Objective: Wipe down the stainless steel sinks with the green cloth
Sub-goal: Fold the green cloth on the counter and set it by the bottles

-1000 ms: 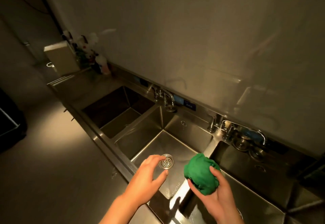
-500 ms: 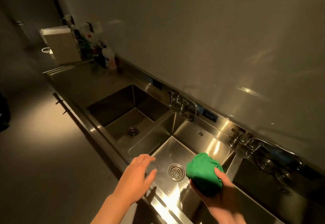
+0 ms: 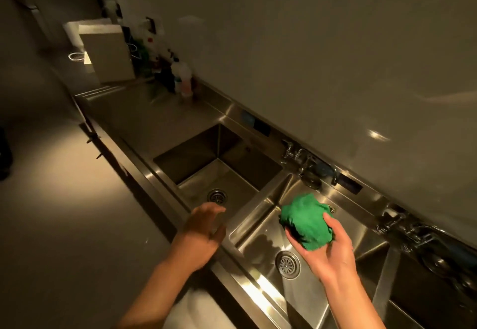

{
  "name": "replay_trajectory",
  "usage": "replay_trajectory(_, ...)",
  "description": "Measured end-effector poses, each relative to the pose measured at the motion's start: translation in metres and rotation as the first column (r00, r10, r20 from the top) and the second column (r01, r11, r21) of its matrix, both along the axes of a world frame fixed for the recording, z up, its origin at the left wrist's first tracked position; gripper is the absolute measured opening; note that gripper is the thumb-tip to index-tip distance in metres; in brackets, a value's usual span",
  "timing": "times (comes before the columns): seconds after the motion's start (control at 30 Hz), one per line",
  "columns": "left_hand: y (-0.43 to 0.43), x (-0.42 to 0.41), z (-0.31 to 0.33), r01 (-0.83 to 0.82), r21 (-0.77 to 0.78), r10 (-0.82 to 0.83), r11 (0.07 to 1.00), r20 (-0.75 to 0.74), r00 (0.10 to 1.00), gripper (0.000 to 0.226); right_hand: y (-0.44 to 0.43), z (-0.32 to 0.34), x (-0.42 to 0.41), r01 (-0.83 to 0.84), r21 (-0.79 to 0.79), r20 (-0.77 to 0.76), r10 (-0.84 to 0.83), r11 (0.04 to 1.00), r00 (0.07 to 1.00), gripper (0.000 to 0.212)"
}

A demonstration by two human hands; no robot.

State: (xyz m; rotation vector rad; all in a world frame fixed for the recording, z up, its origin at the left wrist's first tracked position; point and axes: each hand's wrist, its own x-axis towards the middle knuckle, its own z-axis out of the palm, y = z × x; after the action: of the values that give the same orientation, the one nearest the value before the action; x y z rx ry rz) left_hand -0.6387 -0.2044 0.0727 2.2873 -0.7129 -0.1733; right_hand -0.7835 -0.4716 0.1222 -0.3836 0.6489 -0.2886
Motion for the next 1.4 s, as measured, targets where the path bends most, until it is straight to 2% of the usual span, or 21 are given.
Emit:
replay_trajectory(0.23,0.046,0.029,0.028,-0.065,0.052,0.063,0.997,0.027,0.998,0.043,0.038,0.014,0.064,-0.083,-0.036,0.054,0.085,0.996,0.995,0.057)
replay_trajectory(0.4,0.079,0.043,0.033,-0.15,0.004,0.15,0.989,0.016,0.989,0.05,0.06,0.008,0.105,-0.15,0.007,0.045,0.149,0.989,0.988,0.056)
replay_trajectory(0.5,0.094,0.057,0.03,-0.208,-0.013,0.208,0.978,-0.004,0.978,0.046,0.07,0.0,0.13,-0.169,0.035,0.029,0.168,0.985,0.985,0.056)
replay_trajectory(0.7,0.1,0.114,0.018,-0.199,0.065,0.195,0.978,0.063,0.979,0.043,0.072,-0.02,0.192,-0.19,0.06,0.011,0.189,0.98,0.982,0.057)
replay_trajectory(0.87,0.077,0.174,0.021,-0.156,0.082,0.147,0.984,0.113,0.983,0.04,0.055,-0.032,0.258,-0.2,-0.099,-0.12,0.187,0.975,0.975,0.051)
replay_trajectory(1.03,0.051,0.228,0.027,-0.126,0.133,0.119,0.983,0.06,0.991,0.05,0.04,-0.048,0.313,-0.216,-0.307,-0.188,0.164,0.927,0.968,0.042)
replay_trajectory(1.1,0.041,0.247,0.03,-0.111,0.162,0.101,0.981,0.069,0.993,0.052,0.037,-0.051,0.331,-0.229,-0.417,-0.262,0.125,0.88,0.957,0.04)
replay_trajectory(1.17,0.034,0.263,0.032,-0.098,0.19,0.084,0.977,0.084,0.993,0.051,0.034,-0.051,0.346,-0.27,-0.576,-0.326,0.086,0.772,0.942,0.043)
replay_trajectory(1.27,0.028,0.282,0.032,-0.074,0.21,0.057,0.975,0.086,0.995,0.052,0.033,-0.055,0.361,-0.309,-0.735,-0.32,0.094,0.604,0.943,0.054)
replay_trajectory(1.4,0.022,0.309,0.031,-0.034,0.237,0.014,0.971,0.085,0.996,0.048,0.034,-0.057,0.379,-0.371,-0.85,-0.325,0.182,0.375,0.928,0.071)
